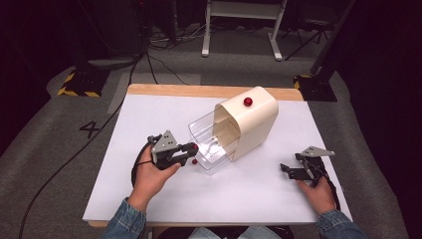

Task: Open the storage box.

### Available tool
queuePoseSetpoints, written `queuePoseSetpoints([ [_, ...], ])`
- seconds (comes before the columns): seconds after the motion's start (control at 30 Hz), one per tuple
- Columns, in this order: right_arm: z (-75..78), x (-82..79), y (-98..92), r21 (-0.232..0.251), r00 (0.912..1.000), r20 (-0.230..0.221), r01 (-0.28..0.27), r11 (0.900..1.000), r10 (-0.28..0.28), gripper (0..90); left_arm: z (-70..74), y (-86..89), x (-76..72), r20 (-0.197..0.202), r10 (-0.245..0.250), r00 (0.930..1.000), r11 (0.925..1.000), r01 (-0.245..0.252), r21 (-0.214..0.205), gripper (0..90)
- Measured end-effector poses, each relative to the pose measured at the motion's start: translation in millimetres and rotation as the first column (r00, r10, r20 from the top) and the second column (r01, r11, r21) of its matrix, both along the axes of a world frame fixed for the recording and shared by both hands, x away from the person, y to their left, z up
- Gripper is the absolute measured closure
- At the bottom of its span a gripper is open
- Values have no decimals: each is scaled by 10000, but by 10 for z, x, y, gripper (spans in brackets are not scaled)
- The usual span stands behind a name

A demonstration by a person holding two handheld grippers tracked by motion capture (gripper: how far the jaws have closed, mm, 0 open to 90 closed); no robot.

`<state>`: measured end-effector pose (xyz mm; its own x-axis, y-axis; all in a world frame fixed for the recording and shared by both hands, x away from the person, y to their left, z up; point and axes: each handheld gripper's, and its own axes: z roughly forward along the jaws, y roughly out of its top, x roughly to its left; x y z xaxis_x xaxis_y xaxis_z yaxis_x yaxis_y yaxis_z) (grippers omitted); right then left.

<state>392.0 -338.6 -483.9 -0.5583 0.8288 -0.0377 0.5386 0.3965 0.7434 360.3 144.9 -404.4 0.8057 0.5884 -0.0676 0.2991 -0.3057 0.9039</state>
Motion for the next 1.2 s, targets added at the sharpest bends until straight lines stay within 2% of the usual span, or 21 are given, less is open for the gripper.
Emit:
queuePoseSetpoints([
  [0.07, 0, 0, 0, 0, 10000, 0, -1, 10000, 1, 194, 2, 13, 1, -120, 2, 9999, 10000, -3, -78, 654],
  [0.17, 0, 0, 0, -1, 10000, 2, 0, 10000, 0, 194, -6, 55, -4, -192, 66, 9998, 9999, -64, 91, 547],
  [0.27, 0, 0, 0, 4, 10000, -3, -2, 10000, 2, 195, -17, 99, -8, -281, 72, 9996, 10000, -73, -14, 511],
  [0.37, 0, 0, 0, 8, 10000, -5, -1, 10000, 1, 194, -18, 130, -32, -324, 86, 9994, 10000, -87, -20, 494],
  [0.73, 0, 3, -2, 20, 10000, -14, -11, 10000, 11, 194, -4, 379, -168, -186, 737, 9971, 9972, -736, 108, 438],
  [0.9, 0, 4, -3, 24, 10000, -29, -13, 10000, 13, 194, -13, 578, -260, -81, 1236, 9923, 9908, -1230, 574, 397],
  [1.1, 0, 6, -4, 26, 10000, -48, -12, 10000, 12, 194, -76, 788, -307, -463, 1544, 9869, 9863, -1512, 666, 366],
  [1.2, 0, 7, -5, 25, 10000, -47, -15, 10000, 15, 194, -117, 882, -310, -638, 1716, 9831, 9814, -1649, 981, 360],
])
